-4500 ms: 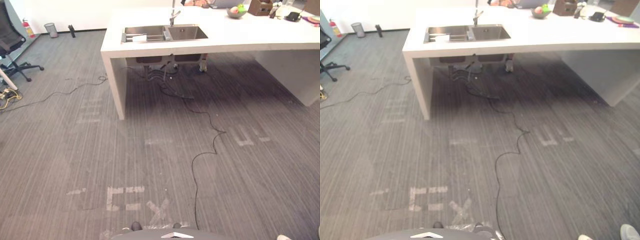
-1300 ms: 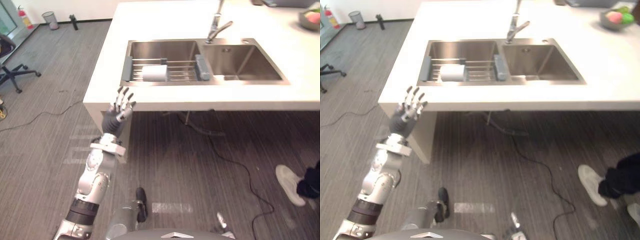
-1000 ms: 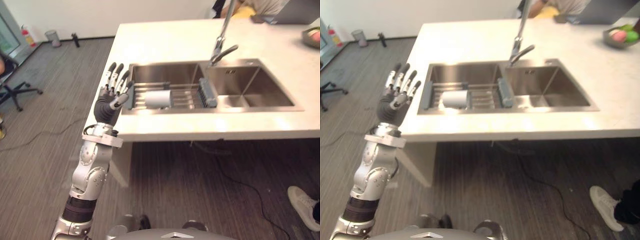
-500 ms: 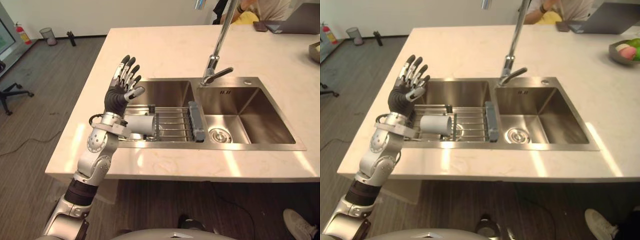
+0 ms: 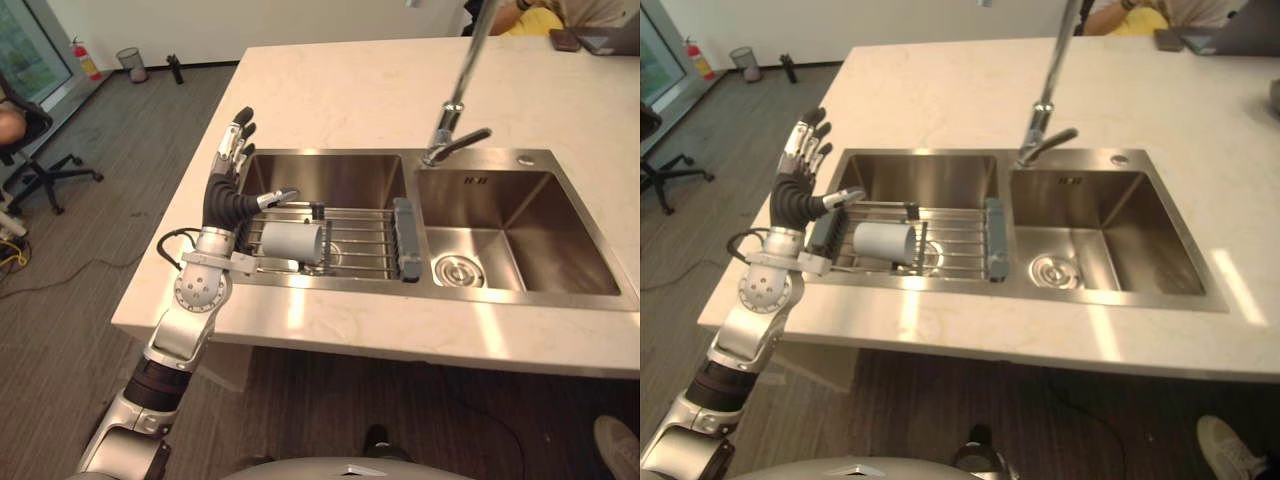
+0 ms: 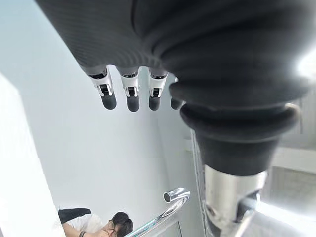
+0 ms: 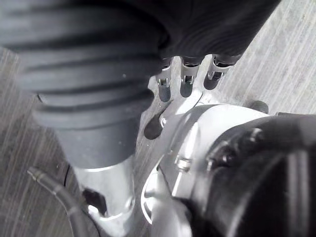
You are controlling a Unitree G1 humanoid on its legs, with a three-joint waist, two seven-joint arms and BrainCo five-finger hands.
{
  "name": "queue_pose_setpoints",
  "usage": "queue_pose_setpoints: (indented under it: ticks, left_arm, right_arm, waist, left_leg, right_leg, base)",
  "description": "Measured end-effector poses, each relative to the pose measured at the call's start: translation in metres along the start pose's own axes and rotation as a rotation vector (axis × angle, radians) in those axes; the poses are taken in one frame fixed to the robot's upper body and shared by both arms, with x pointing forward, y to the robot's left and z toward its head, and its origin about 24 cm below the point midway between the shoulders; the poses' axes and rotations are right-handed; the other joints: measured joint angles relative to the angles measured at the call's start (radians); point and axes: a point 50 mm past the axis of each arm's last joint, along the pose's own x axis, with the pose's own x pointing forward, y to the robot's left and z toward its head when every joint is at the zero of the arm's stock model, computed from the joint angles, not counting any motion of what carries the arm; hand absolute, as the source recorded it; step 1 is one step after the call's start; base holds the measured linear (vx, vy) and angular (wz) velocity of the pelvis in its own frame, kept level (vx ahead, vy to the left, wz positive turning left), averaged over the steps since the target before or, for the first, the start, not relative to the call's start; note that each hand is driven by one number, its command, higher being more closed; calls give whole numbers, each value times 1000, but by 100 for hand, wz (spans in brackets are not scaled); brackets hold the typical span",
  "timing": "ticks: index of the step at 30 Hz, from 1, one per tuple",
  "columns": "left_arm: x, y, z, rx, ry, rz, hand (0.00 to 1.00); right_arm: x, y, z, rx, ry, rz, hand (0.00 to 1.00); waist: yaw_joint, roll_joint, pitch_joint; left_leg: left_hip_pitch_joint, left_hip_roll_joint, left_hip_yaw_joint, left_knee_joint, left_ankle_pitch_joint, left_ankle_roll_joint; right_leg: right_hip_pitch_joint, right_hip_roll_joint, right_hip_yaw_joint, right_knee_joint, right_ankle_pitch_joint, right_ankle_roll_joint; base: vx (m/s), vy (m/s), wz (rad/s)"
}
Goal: Walk over to the sink, pick up the cup, carry it to the dishwasher, place the cup inside the dishwasher, then close the dishwasher door
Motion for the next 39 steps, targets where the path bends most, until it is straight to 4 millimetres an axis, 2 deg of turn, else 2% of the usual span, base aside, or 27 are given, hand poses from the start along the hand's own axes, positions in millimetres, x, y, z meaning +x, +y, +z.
queue_pose_setpoints:
  ticks: [1, 2, 3, 6, 7, 10, 12, 15, 19, 23, 30, 35, 39]
  left_arm:
    - [1, 1, 4, 42, -46, 18, 0]
    - [4, 1, 9, 73, -98, 38, 0]
    - [6, 2, 13, 89, -126, 44, 0]
    - [6, 9, 15, 210, -173, 11, 0]
    - [6, 8, 14, 228, -172, -1, 0]
    - [1, -3, 0, 299, -100, -74, 0]
    - [-6, -14, -21, 366, 5, -143, 0]
    - [-12, -15, -39, 459, 103, -178, 0]
    - [-14, -11, -59, 597, 207, -201, 0]
    - [-14, -4, -68, 734, 233, -206, 0]
    - [-27, 3, -90, 923, 314, -272, 0]
    - [-37, -11, -97, 983, 320, -438, 0]
    - [-32, -11, -96, 1001, 332, -443, 0]
  right_arm:
    - [-1, -2, 1, -2, -3, -5, 0]
    - [-2, -5, 1, -3, -11, -14, 0]
    - [-1, -5, 2, -4, -17, -18, 0]
    - [-1, 0, 2, -13, -31, -8, 0]
    - [-1, 0, 2, -18, -33, -8, 0]
    - [0, 2, 3, -52, -44, -10, 0]
    - [0, 5, 8, -75, -54, -9, 0]
    - [0, 9, 11, -88, -73, 6, 0]
    - [1, 11, 9, -80, -68, 14, 0]
    - [1, 12, 7, -104, -59, -5, 0]
    - [2, 15, 4, -130, -47, -3, 0]
    - [1, 14, 8, -119, -56, -4, 0]
    - [1, 11, 8, -145, -49, -14, 0]
  waist:
    - [-6, 1, 6]
    - [-11, 17, 0]
    - [-14, 25, 4]
    - [-21, 5, 13]
    - [-24, 6, 10]
    - [-45, 6, 15]
    - [-62, 27, 14]
    - [-79, 45, 13]
    - [-96, 43, 14]
    - [-99, 35, 19]
    - [-103, 16, 32]
    - [-119, 34, 39]
    - [-124, 43, 33]
  left_leg:
    - [-2, 2, 5, -9, -6, 7]
    - [-5, 13, 13, -15, -35, 9]
    - [-7, 21, 14, -19, -56, -3]
    - [-7, 15, 42, -12, -71, 0]
    - [-9, 15, 43, -13, -71, 0]
    - [-12, 16, 39, -21, -71, -1]
    - [-9, 23, 40, -34, -73, -7]
    - [-4, 32, 43, -35, -57, -17]
    - [5, 26, 40, -35, -52, -18]
    - [7, 7, 37, -35, -51, -15]
    - [3, 13, 38, -42, -68, -7]
    - [4, 29, 38, -49, -72, -18]
    - [10, 40, 37, -45, -61, -27]
  right_leg:
    - [-8, 2, 1, -4, 5, 1]
    - [-16, 15, 0, -5, 13, 2]
    - [-15, 26, 1, -5, 18, 3]
    - [-24, 22, 24, -6, 30, 5]
    - [-28, 22, 25, -6, 30, 5]
    - [-36, 25, 23, -6, 34, 0]
    - [-44, 33, 25, -6, 31, 1]
    - [-56, 43, 33, -5, 39, -4]
    - [-51, 44, 39, -5, 35, -1]
    - [-48, 25, 37, -6, 40, 7]
    - [-52, 25, 30, -7, 39, 10]
    - [-59, 40, 29, -6, 33, 3]
    - [-53, 49, 24, -6, 35, 0]
  base:
    - [-139, 35, 0]
    - [-138, 47, 2]
    - [-155, 45, -9]
    - [-96, 34, -24]
    - [-29, 9, -10]
    - [17, 1, -2]
    - [94, 2, -7]
    - [149, 11, -13]
    - [97, 13, -7]
    - [-14, 48, 4]
    - [-77, -3, 1]
    - [21, -14, -5]
    - [91, 12, 0]
